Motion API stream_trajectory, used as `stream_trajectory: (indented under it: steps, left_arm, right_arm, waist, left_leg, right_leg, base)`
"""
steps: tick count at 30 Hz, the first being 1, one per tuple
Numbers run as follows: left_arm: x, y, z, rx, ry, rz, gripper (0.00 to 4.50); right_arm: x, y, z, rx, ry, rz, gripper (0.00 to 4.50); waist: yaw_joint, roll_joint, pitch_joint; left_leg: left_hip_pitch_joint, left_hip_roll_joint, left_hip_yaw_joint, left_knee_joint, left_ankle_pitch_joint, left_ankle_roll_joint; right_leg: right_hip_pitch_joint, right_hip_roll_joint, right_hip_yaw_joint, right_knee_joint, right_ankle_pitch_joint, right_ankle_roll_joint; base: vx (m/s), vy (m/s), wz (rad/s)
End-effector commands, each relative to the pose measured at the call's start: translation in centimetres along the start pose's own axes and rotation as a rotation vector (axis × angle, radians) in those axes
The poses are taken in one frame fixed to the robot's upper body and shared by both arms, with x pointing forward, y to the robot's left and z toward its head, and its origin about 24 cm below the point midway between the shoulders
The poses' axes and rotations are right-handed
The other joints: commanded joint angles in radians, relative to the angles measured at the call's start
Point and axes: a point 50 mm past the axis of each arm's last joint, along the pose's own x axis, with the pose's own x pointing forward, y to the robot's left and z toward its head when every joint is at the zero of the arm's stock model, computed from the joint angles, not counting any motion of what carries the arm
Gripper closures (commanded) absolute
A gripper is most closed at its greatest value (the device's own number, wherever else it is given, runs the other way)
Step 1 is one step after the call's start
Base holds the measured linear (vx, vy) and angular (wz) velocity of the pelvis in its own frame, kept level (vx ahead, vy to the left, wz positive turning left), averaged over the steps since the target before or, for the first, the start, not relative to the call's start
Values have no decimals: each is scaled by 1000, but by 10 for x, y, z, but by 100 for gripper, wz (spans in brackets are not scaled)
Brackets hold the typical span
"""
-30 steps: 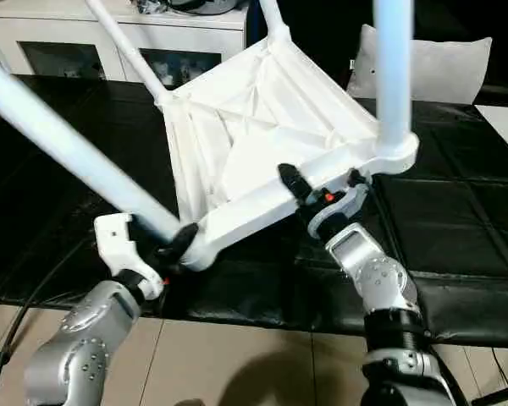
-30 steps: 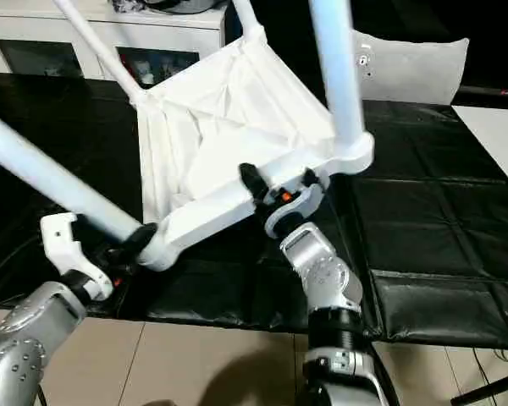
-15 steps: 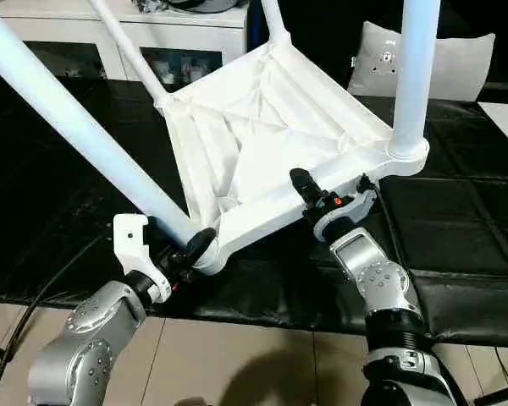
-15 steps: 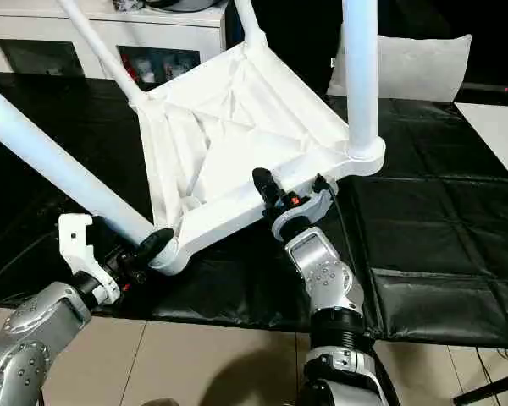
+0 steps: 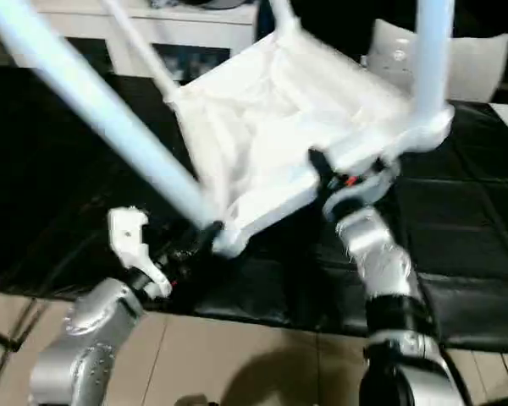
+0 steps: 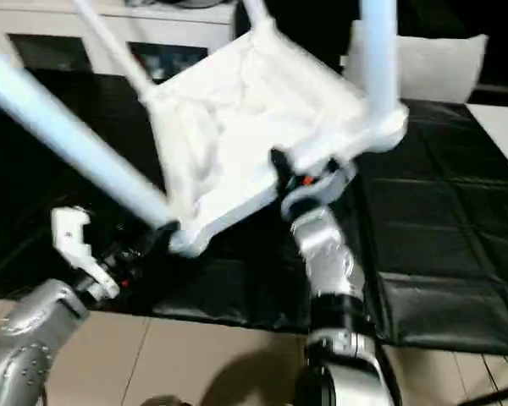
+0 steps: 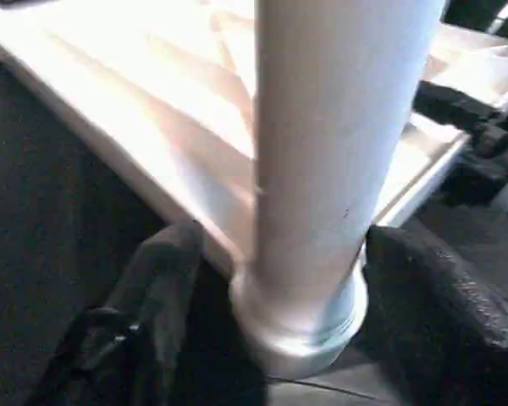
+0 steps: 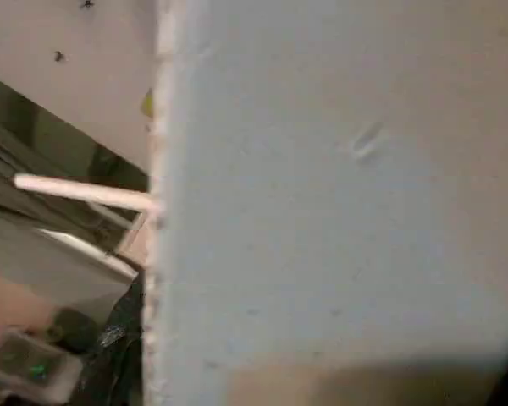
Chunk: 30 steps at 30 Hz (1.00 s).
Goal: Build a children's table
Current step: Flip table
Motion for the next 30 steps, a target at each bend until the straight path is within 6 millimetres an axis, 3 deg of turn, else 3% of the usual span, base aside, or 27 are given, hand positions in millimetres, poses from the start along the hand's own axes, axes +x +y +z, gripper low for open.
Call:
stream_trajectory:
  steps: [1, 4, 8, 10, 11, 12, 16, 23, 28, 30]
  left_arm:
    - [-3, 1, 5, 36, -11, -1, 81]
    - [-4, -1, 5, 73, -7, -24, 44]
    - [-5, -18, 6, 114, 22, -150, 21]
    - [-6, -22, 6, 117, 31, -181, 2]
    - [-7, -22, 6, 120, 39, -193, 0]
    - [-9, -22, 5, 131, 58, -201, 0]
    - [-18, -19, -1, 185, 123, -209, 0]
    - [-13, -18, 7, 236, 111, -197, 0]
    - [-9, -17, 24, 320, 92, -211, 0]
    - [-4, -13, 41, 379, 50, -204, 0]
  right_arm:
    - [-1, 15, 53, -186, -219, 33, 249]
    - [-7, 10, 64, -266, -249, -1, 249]
    - [-21, 5, 80, -392, -296, -65, 250]
    - [-24, 5, 83, -415, -305, -78, 250]
    - [-26, 5, 84, -431, -310, -88, 250]
    - [-27, 6, 86, -460, -312, -99, 250]
    - [-34, 9, 92, -583, -319, -148, 250]
    - [-35, 19, 95, -735, -293, -169, 250]
    - [-33, 23, 100, -803, -280, -202, 250]
    - [-31, 25, 101, -853, -257, -210, 250]
  waist:
    - [-5, 5, -68]
    - [8, 8, -68]
    - [19, 5, -68]
    - [17, 2, -66]
    - [11, 11, -63]
    - [9, 6, -62]
    - [3, 2, -59]
    - [-11, 4, -53]
    - [-18, 4, -58]
    - [-18, 4, -60]
  left_leg:
    - [7, 99, -34, -71, -2, 33]
    - [9, 102, -35, -69, 21, 39]
    - [9, 102, -34, -70, 21, 33]
    - [6, 101, -35, -73, 11, 28]
    - [5, 98, -33, -74, -25, 22]
    - [5, 97, -32, -75, -37, 18]
    - [7, 88, -30, -76, -65, 19]
    - [8, 83, -32, -79, -120, 15]
    - [6, 83, -34, -76, -88, 23]
    - [8, 84, -34, -74, -71, 25]
  right_leg:
    - [54, -128, 99, -53, -78, -100]
    - [52, -126, 98, -50, -57, -86]
    - [53, -128, 100, -47, -59, -77]
    - [54, -127, 100, -46, -67, -72]
    - [54, -127, 100, -55, -105, -68]
    - [55, -126, 101, -58, -123, -63]
    - [55, -120, 100, -68, -203, -28]
    - [52, -116, 93, -89, -330, 18]
    - [53, -113, 93, -76, -260, 6]
    - [53, -113, 93, -72, -233, -6]
  base:
    - [0, 0, 0]
    - [0, 0, 0]
    - [0, 0, 0]
    - [0, 0, 0]
    - [0, 0, 0]
    - [0, 0, 0]
    - [0, 0, 0]
    - [0, 0, 0]
    - [0, 0, 0]
    - [0, 0, 0]
